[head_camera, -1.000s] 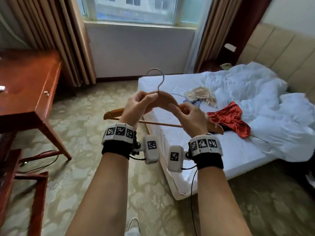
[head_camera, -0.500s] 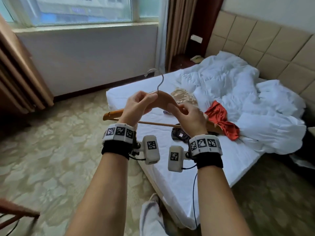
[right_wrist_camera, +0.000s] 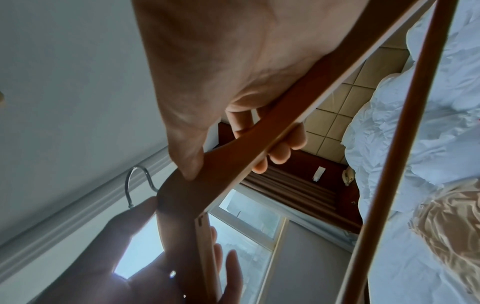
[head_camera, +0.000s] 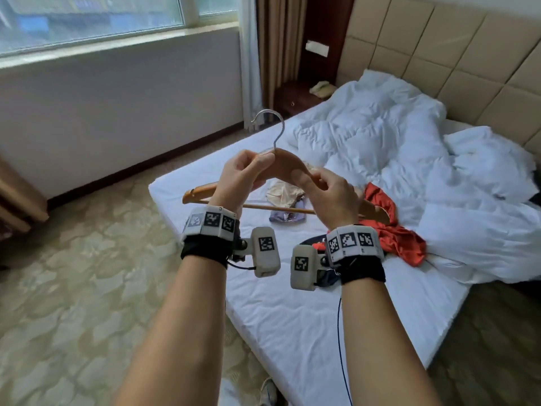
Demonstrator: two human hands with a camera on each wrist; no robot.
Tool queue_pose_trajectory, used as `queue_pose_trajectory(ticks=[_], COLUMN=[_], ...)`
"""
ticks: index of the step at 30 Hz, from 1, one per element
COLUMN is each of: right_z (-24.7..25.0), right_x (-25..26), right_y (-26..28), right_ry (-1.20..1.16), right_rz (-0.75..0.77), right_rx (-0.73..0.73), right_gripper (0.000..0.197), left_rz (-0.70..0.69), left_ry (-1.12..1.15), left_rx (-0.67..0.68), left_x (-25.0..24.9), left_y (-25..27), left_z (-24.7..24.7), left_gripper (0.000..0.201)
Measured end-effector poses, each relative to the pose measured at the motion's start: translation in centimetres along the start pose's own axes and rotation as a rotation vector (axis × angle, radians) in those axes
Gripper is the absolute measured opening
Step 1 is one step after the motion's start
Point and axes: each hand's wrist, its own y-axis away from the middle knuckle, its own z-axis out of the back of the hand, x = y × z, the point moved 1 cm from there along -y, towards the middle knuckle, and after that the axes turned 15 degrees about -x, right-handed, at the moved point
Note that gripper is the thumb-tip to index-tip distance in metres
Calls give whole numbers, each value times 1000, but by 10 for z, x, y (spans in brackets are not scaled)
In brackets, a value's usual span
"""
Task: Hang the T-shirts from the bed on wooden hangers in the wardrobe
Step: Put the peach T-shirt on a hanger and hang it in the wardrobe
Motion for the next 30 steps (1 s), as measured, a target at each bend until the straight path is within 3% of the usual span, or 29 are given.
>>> queue_pose_trajectory(ticks=[5,11,16,20,23,30], right_z=[-28,-83,-147,-202,-240,-311], right_x=[-17,-38,-44,-58,-73,-141], right_y=[-55,-131,-200,-247,-273,-308], right_ry=[49,62,5,-56,-83,-109], right_rz=[-68,-155,-266,-386,-463,-631], right_rx=[0,93,167,182,189,107], right_gripper=[55,62,34,44,22,34], left_rz=[24,40,63,111,139,176], left_ry=[-4,-25,-96,-152,-186,-285], left_rx=[82,205,313,342,391,473], left_x=[16,40,58,86,109,175], left_y=[-74,-180,-276,-346,-384,-458], left_z=[-38,-72,-98,-117,-135,-165], left_gripper=[16,16,38,36,40,38])
